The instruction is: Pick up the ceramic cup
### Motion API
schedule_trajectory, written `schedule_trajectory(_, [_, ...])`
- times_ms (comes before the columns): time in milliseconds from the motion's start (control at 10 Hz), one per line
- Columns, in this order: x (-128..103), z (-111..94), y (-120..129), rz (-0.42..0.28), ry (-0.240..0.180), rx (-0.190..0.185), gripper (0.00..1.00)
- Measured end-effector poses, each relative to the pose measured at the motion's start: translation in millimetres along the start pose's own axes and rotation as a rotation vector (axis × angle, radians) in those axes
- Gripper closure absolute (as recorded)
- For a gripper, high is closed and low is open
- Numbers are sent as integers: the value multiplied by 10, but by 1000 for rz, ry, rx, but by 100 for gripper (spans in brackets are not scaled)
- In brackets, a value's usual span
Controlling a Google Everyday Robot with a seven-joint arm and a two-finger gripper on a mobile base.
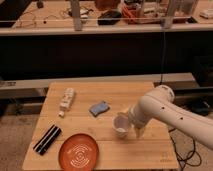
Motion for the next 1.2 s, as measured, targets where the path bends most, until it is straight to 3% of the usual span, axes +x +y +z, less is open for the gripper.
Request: schedule_trajectory(1200, [21,179,113,-103,-12,-46,20])
